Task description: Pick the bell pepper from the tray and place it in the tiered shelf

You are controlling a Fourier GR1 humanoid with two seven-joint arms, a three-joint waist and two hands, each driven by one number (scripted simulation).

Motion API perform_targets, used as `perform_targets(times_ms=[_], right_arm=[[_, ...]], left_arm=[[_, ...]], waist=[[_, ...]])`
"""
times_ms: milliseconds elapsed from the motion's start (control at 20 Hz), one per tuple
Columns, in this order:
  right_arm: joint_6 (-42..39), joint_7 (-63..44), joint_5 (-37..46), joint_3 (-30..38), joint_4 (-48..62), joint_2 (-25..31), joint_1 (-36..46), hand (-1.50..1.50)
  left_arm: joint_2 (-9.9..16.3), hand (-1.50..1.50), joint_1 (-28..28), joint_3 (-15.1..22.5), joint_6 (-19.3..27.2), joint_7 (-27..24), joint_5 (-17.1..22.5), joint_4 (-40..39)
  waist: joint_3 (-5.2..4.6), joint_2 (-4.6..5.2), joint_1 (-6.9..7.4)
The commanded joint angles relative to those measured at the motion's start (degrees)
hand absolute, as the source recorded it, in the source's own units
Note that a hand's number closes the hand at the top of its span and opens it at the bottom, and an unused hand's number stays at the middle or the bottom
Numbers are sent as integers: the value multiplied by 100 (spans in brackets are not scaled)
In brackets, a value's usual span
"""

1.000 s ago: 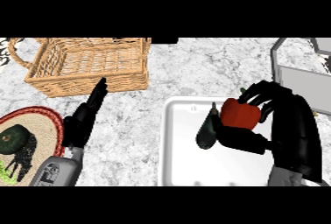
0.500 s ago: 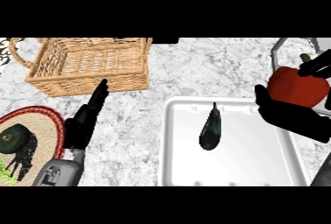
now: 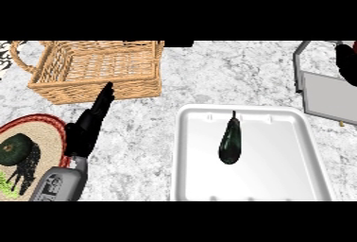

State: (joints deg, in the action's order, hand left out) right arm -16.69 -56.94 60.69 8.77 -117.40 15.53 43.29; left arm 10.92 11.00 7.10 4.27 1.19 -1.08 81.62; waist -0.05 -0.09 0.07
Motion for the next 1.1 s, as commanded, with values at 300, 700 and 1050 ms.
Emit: perform_targets(times_ms=[300,700,1050], right_arm=[[365,708,-230,1195,1773,1115,798,150],[408,1244,-215,988,2227,1725,822,150],[1426,1824,97,967,3453,1903,886,150]], left_arm=[[-152,0,-41,-4,-32,-228,-181,-159],[-260,0,-82,15,-84,-159,-322,-150],[-362,0,-256,-32,-109,-168,-293,54]], waist=[[3,29,36],[3,16,16],[3,21,46]])
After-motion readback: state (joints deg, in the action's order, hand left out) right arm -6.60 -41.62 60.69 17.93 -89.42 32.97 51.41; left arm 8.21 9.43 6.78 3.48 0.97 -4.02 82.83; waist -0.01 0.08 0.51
